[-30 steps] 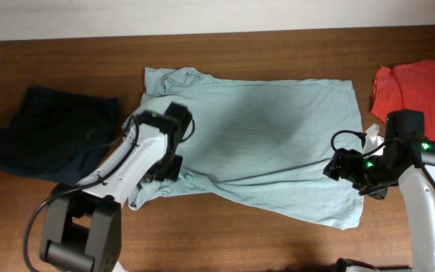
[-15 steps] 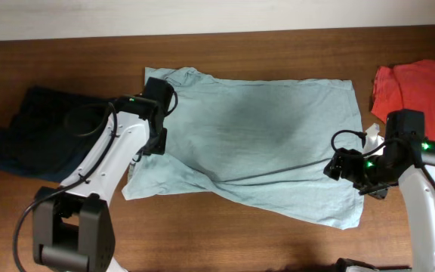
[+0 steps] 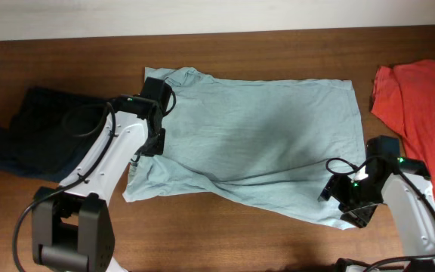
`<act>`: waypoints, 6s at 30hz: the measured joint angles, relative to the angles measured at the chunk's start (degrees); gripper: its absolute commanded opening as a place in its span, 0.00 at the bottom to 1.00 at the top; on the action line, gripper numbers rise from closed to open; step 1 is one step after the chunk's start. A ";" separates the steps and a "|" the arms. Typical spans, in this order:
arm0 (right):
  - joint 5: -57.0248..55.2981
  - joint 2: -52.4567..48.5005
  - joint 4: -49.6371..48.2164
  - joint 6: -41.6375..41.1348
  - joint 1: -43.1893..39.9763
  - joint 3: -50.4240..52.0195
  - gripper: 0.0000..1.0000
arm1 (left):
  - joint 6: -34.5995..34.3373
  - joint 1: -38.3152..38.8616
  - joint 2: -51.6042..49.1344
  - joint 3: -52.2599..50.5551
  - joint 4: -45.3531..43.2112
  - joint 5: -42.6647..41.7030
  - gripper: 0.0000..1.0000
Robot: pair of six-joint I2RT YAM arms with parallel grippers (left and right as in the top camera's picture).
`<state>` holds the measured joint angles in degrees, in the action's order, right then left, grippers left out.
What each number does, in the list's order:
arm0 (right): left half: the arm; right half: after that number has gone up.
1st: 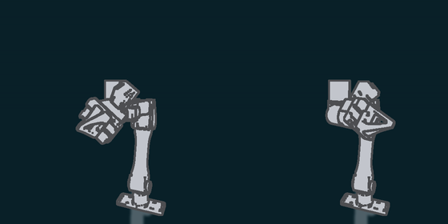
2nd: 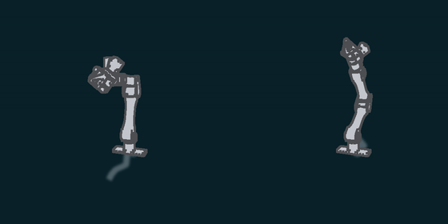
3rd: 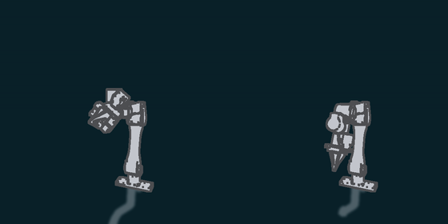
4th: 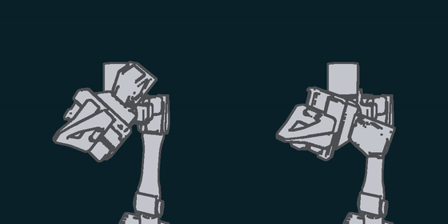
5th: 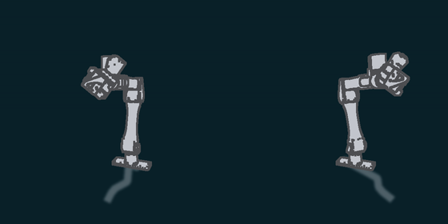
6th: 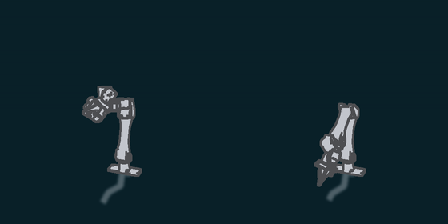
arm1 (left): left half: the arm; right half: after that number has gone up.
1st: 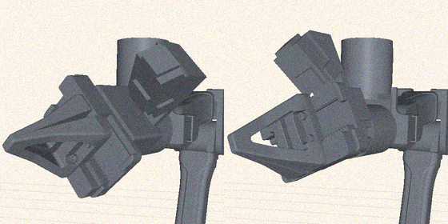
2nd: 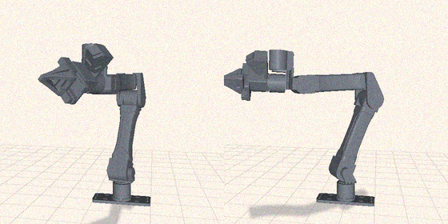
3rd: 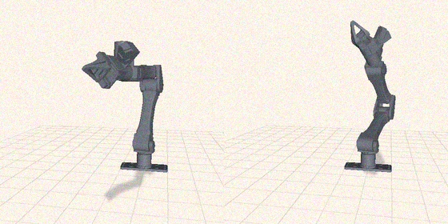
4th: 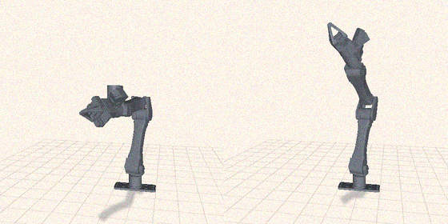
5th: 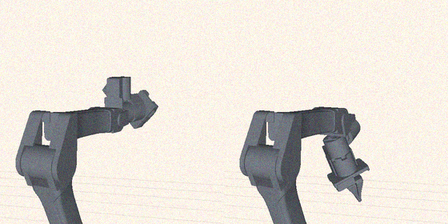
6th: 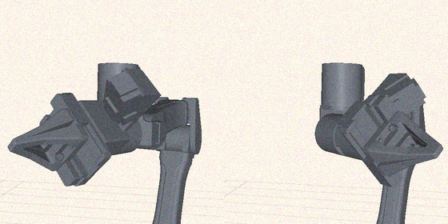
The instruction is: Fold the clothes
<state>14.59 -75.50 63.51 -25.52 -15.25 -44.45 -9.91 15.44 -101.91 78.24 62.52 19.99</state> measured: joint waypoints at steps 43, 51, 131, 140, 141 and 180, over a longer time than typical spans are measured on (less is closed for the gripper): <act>3.13 0.15 -16.09 -0.81 0.00 0.17 0.04 | 13.29 0.17 0.00 0.00 0.48 -20.09 0.50; 4.42 0.15 -22.03 -0.81 0.00 0.17 0.04 | 19.56 4.15 0.00 -3.76 -0.85 -25.97 0.50; 6.27 -8.02 -37.86 1.42 0.55 -1.86 0.04 | 8.79 4.37 3.34 -5.68 -12.87 -2.40 0.04; 5.22 -19.32 -40.17 1.36 2.58 -1.84 0.15 | 8.79 4.37 3.34 -5.68 -12.90 -2.40 0.04; 4.90 -19.56 -40.48 1.53 2.58 -1.84 0.11 | 8.79 4.37 3.34 -5.68 -12.90 -2.40 0.05; 15.67 -13.79 -28.76 5.38 -1.97 -8.11 0.43 | 14.73 4.37 0.33 -14.60 -23.17 -16.98 0.34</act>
<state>30.26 -89.30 34.74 -20.14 -17.21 -52.56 4.82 19.81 -101.58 63.64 39.35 3.01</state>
